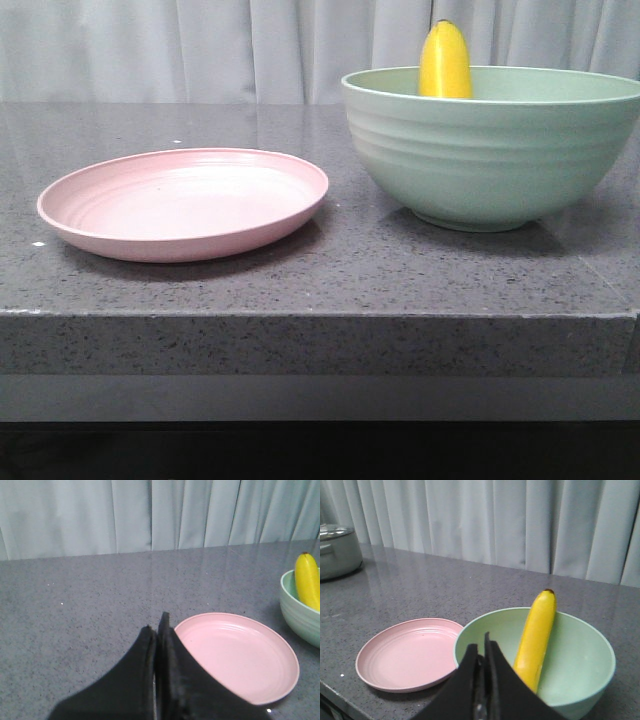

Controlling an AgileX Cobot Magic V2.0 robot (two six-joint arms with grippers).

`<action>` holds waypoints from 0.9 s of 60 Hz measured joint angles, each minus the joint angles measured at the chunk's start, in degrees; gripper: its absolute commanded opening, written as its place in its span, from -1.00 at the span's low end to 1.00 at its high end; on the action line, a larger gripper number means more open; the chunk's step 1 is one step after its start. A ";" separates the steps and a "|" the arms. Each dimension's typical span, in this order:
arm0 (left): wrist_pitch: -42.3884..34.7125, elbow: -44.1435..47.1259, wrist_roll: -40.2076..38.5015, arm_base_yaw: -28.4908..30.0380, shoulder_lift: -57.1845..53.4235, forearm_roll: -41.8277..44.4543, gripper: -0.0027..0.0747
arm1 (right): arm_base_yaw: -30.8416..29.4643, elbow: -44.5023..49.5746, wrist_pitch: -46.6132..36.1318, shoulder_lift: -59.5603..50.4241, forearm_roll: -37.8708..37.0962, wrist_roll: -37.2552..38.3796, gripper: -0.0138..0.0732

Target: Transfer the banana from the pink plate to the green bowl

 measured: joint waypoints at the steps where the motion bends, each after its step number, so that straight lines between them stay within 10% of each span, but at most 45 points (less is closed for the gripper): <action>1: 0.29 0.89 0.00 0.00 -1.19 0.00 -0.98 | 0.00 0.74 -0.28 -1.47 0.09 0.00 -0.82; 54: 0.97 8.01 0.00 0.00 -9.69 -3.17 -0.98 | 0.00 7.25 -1.66 -12.45 1.34 -0.10 -0.82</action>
